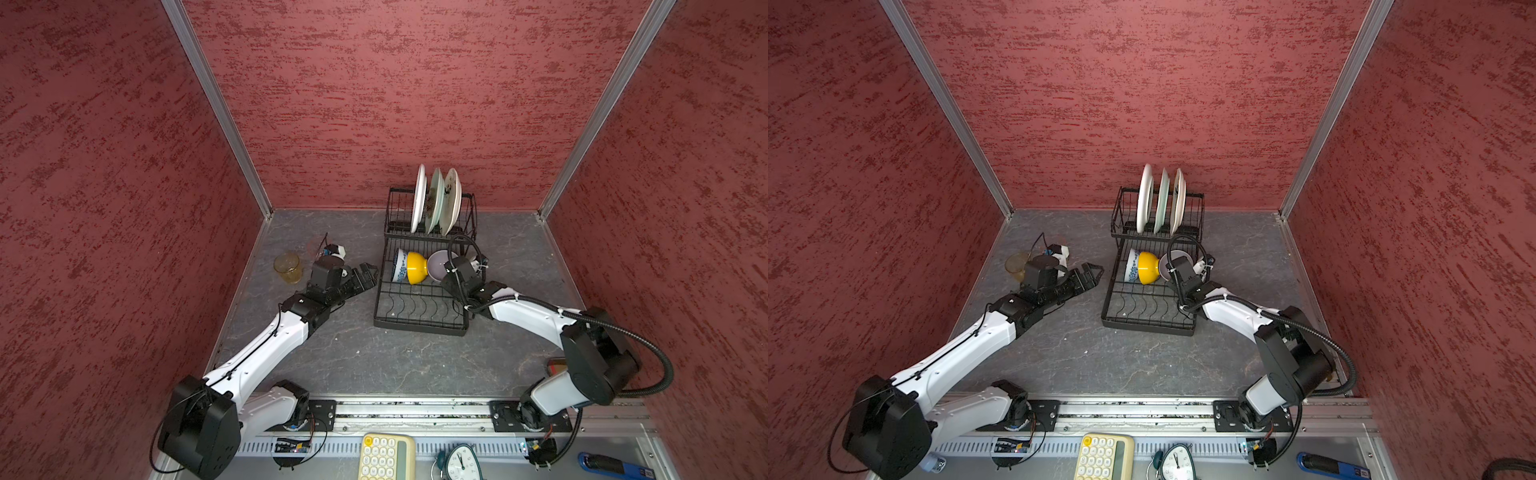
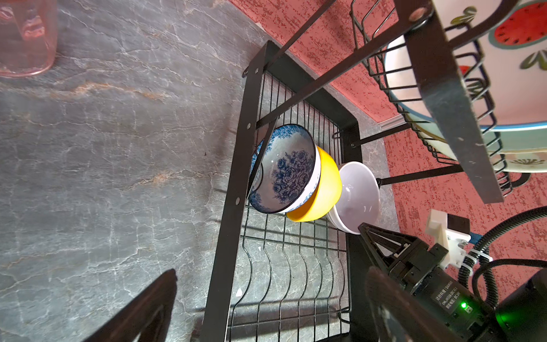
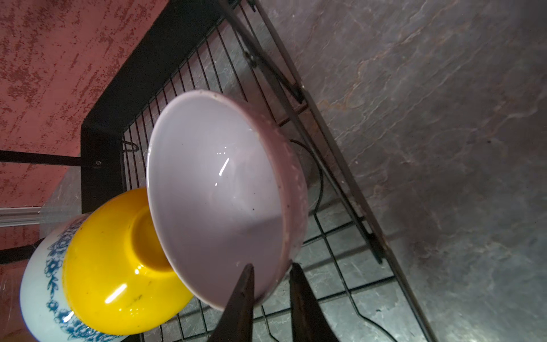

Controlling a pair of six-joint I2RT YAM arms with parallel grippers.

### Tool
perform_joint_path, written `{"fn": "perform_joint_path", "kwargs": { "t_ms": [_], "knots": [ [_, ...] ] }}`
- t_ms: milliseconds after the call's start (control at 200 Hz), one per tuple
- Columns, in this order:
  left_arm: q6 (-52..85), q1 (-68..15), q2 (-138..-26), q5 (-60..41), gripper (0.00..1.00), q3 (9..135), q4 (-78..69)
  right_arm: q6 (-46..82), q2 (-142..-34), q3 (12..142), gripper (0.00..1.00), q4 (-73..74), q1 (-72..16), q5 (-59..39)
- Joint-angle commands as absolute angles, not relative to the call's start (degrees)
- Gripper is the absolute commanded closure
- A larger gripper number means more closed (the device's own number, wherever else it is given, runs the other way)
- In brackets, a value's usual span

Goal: Unload the mixed dishes from the dish rack
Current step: 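Tilt the lilac bowl up out of its slot with right gripper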

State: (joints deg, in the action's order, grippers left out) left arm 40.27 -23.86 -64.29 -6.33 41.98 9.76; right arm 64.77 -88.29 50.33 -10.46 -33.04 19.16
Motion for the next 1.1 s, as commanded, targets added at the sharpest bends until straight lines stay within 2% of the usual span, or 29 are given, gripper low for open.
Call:
{"fn": "perform_joint_path", "kwargs": {
  "t_ms": [0,80,195,306,892,1097],
  "knots": [
    [39.90,-23.38,-64.51,-7.64,0.01,41.76,8.45,66.17,-88.59,51.92,0.77,-11.32,-32.78,22.14],
    [39.90,-23.16,-64.60,-7.90,0.01,41.75,8.33,67.42,-88.60,51.63,0.76,-11.75,-32.79,22.71],
    [39.92,-23.12,-64.67,-8.22,0.01,41.75,8.02,69.75,-88.08,49.86,0.66,-9.64,-32.79,23.01],
    [39.82,-22.96,-64.77,-9.17,0.01,41.75,7.48,72.51,-87.86,48.00,0.63,-6.75,-32.78,22.94],
    [39.99,-20.58,-67.40,-14.76,0.01,40.74,4.64,79.74,-88.41,46.39,0.64,-3.41,-32.78,26.52],
    [40.26,-19.59,-67.42,-16.50,0.01,39.61,3.97,80.38,-90.82,48.28,0.65,-2.96,-32.78,25.05]
  ]
}}
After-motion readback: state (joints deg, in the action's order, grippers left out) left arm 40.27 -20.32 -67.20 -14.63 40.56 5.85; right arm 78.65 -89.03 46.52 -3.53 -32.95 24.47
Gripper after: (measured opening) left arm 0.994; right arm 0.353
